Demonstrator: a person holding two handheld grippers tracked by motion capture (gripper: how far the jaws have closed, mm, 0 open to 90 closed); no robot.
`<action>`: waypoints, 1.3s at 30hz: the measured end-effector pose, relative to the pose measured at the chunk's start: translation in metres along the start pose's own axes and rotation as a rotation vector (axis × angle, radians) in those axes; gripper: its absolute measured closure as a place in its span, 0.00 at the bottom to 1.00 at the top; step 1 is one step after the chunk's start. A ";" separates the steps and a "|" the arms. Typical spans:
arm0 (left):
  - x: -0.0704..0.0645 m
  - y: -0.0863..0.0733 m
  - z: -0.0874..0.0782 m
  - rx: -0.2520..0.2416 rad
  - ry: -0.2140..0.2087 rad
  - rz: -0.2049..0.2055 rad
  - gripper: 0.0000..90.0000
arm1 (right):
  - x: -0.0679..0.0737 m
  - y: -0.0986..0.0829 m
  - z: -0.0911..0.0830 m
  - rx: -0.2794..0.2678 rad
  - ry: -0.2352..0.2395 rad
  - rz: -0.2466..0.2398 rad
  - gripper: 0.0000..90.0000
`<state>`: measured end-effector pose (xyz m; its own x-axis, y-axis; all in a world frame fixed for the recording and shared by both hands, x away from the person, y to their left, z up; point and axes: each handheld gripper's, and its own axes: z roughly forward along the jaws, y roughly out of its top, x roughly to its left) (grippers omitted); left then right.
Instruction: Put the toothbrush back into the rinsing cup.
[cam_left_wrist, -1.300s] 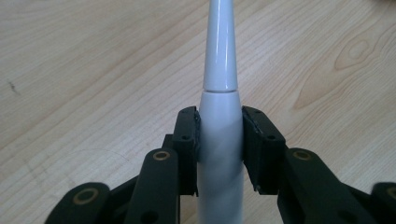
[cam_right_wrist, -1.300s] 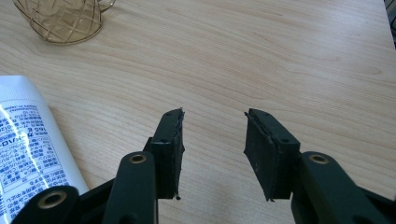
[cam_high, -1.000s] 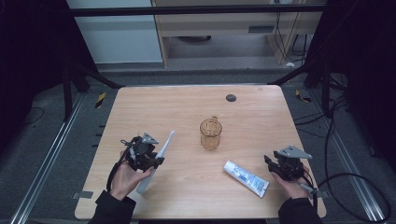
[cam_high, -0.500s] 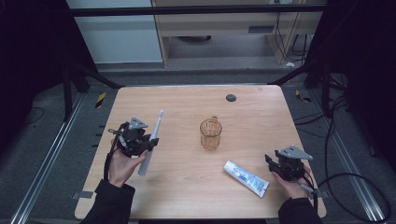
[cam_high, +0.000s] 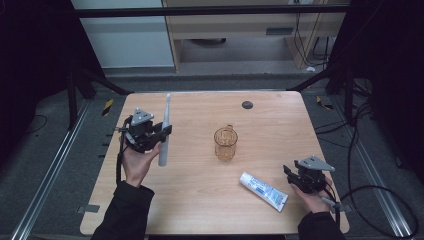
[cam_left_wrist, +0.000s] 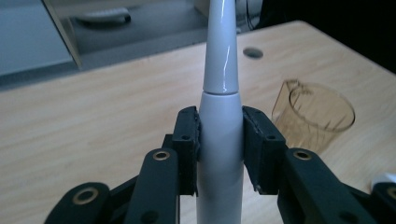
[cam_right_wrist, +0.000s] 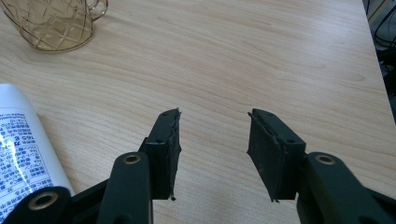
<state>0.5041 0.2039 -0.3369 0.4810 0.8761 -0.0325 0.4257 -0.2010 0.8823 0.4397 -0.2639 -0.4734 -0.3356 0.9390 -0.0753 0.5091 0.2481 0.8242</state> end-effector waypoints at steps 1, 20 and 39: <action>-0.001 0.003 0.000 -0.022 0.000 -0.006 0.75 | 0.000 0.000 0.000 0.000 0.001 0.001 0.59; -0.029 0.030 0.023 -0.239 -0.017 -0.038 0.75 | 0.000 0.000 0.002 -0.003 0.002 0.001 0.59; -0.056 0.030 0.042 -0.357 -0.058 -0.063 0.75 | -0.001 -0.001 0.002 0.000 0.002 -0.001 0.59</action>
<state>0.5224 0.1301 -0.3287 0.5091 0.8537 -0.1097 0.1666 0.0273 0.9857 0.4415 -0.2645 -0.4750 -0.3373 0.9384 -0.0752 0.5086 0.2488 0.8243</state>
